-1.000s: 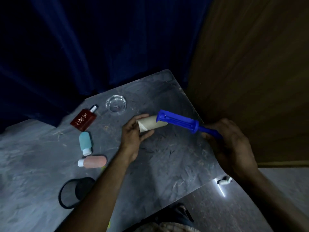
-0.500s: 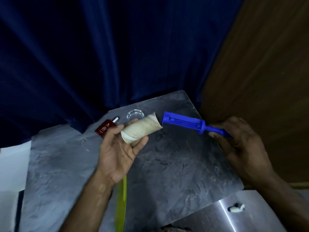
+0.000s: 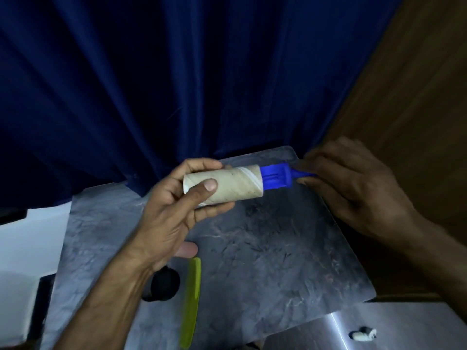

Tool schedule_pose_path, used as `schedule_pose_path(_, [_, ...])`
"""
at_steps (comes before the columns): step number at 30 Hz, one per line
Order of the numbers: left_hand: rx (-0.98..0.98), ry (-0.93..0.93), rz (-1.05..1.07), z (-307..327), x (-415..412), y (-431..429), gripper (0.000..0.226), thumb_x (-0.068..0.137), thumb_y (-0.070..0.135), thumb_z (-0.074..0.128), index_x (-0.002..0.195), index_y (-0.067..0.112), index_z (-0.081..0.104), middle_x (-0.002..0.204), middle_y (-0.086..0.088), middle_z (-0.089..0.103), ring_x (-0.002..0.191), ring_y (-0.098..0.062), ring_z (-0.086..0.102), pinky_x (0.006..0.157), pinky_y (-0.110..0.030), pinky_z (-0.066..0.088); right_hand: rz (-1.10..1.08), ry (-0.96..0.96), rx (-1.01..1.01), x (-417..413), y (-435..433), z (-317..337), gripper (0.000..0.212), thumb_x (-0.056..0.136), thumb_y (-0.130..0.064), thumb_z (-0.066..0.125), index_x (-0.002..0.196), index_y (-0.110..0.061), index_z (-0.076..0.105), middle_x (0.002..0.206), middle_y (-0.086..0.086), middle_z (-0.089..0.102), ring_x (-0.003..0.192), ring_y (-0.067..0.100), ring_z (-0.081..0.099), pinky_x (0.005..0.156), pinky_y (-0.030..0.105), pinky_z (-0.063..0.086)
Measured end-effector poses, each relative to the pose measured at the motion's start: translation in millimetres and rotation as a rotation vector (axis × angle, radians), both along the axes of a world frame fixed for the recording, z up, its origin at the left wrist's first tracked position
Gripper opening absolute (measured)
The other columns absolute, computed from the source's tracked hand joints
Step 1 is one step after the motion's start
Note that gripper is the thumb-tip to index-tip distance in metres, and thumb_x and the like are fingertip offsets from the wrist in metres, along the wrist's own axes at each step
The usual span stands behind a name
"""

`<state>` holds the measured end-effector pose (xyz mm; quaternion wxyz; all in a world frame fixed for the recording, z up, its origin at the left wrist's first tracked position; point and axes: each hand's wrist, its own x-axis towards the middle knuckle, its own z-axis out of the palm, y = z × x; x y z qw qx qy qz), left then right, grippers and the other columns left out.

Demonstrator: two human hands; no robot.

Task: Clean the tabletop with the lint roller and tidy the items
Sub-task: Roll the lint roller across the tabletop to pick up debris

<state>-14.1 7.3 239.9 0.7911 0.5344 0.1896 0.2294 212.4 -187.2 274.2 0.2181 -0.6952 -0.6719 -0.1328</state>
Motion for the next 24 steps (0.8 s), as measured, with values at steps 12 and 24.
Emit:
schedule_pose_path(12, [0.198, -0.082, 0.103, 40.6, -15.7, 0.8, 0.023, 0.093, 0.025, 0.081, 0.114, 0.024, 0.072, 0.131, -0.009, 0.074, 0.117, -0.027, 0.076, 0.087, -0.035, 0.066, 0.12, -0.009, 0.132, -31.6, 49.3, 27.6, 0.022, 0.103, -0.017, 0.064, 0.115, -0.001, 0.075, 0.108, 0.013, 0.071, 0.091, 0.033, 0.065, 0.074, 0.054, 0.05])
schedule_pose_path(24, [1.292, 0.042, 0.341, 34.1, -22.8, -1.8, 0.04, 0.089, 0.024, 0.082, 0.127, 0.016, 0.07, 0.134, 0.007, 0.071, 0.145, -0.02, 0.055, 0.122, -0.058, 0.041, 0.15, 0.173, 0.093, -31.7, 49.9, 12.5, 0.021, 0.1, -0.012, 0.065, 0.114, 0.002, 0.073, 0.104, 0.013, 0.07, 0.093, 0.03, 0.064, 0.081, 0.049, 0.053])
